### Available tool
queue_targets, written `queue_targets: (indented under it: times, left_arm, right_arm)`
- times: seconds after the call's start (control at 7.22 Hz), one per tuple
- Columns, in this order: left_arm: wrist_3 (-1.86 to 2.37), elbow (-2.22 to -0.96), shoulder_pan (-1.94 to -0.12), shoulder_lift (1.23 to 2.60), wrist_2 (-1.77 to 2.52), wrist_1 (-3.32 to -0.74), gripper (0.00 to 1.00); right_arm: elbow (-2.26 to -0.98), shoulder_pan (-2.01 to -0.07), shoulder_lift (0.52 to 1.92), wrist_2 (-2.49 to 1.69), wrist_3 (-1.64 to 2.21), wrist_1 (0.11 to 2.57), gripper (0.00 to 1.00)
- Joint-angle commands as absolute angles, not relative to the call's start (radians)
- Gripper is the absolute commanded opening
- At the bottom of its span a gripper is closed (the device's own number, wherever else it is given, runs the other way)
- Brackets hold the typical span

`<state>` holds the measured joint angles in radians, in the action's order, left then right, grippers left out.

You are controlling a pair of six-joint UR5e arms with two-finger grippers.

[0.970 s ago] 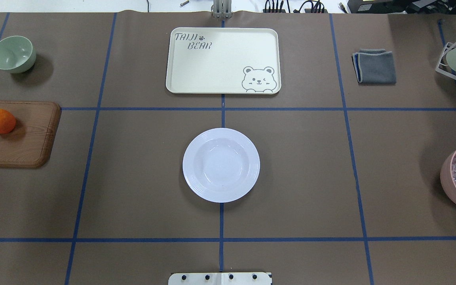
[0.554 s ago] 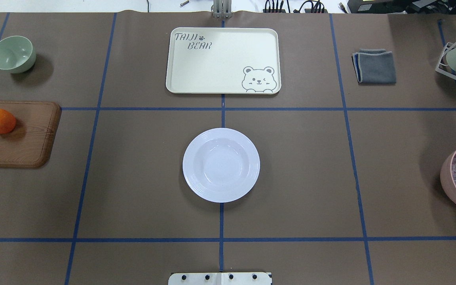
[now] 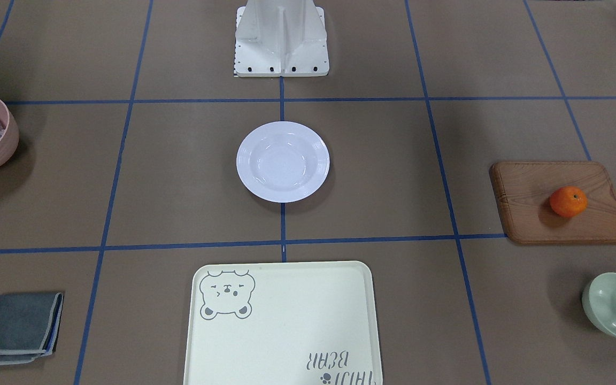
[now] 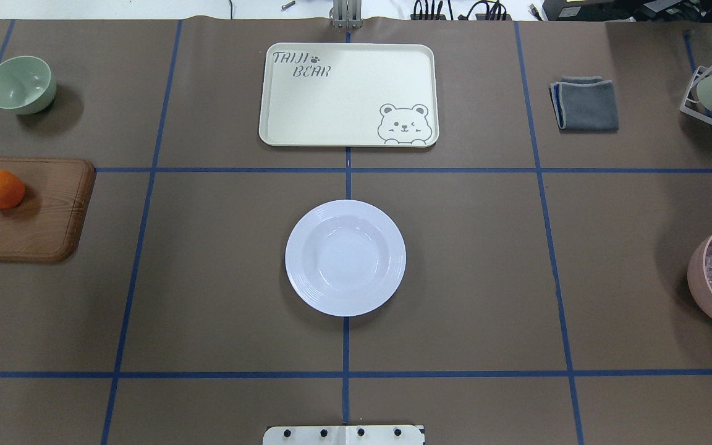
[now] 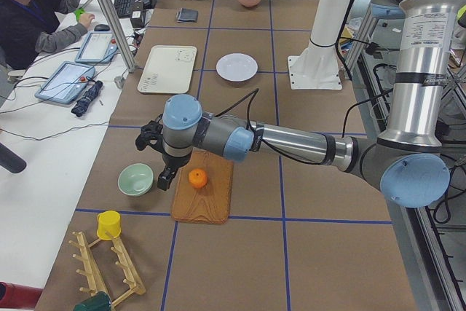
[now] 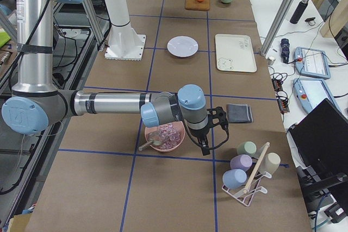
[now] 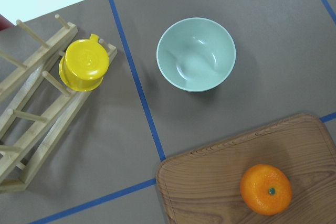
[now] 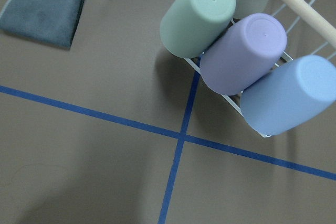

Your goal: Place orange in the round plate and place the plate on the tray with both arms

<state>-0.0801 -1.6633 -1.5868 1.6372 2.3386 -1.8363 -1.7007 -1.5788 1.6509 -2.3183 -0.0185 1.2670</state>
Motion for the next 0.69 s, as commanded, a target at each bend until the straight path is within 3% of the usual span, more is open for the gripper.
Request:
queue_targets:
  times: [0.0,0.55]
  left_arm:
    - [-0.013,-1.642,-1.576,1.641,2.333,-1.961,0.99]
    - [0.274,-1.606,-1.459,1.625,2.301,-2.113,0.99]
  right_arm:
    - [-1.753,-1.565,1.634,-2.342,0.004,1.264,1.00]
    - [-1.862,-1.294,1.577,-2.309,0.537,1.241,1.00]
